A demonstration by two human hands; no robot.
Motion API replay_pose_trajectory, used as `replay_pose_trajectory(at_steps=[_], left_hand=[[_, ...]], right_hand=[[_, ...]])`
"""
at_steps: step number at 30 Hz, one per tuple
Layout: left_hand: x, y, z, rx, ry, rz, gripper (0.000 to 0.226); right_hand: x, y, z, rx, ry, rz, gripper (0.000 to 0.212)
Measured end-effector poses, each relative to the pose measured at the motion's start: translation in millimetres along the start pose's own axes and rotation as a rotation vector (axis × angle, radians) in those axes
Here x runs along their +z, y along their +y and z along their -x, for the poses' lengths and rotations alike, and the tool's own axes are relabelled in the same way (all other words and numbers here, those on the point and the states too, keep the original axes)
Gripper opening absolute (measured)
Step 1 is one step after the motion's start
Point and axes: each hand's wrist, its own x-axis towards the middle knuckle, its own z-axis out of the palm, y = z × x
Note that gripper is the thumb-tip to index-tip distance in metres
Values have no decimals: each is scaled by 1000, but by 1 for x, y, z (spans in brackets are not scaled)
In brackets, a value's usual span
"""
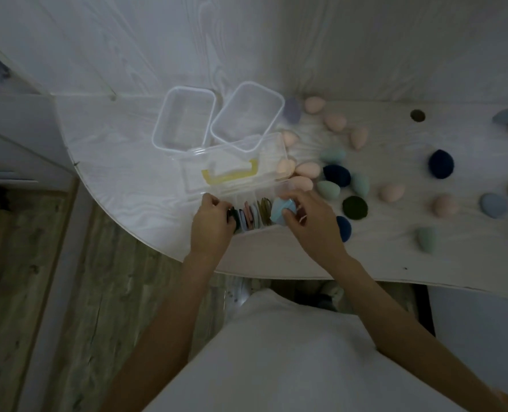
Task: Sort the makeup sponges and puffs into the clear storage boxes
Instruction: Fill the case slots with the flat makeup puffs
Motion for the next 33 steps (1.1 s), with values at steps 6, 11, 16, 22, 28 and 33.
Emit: replay_pose_trajectory(at_steps=[6,11,16,22,28,33], left_hand=[[-9,-18,-13,230,-170,-245,61],[-15,-29,-21,380,-168,-255,44],[-23,-40,-20,489,-218,-180,39],[-27,-41,-24,499,-255,-154,38],[-21,-45,-20,454,-208,-88,37],[-20,-46,-19,460,-170,-97,40]], right_hand=[[-5,8,1,10,19,-32,23],[-5,3,-1,11,32,-63,23],[13,-16,-10,-44,-19,-49,22],[57,-52,-38,-153,-124,170,28],[78,-59,-43,-100,-260,466,20],[72,-53,-40,-67,-391,584,25]])
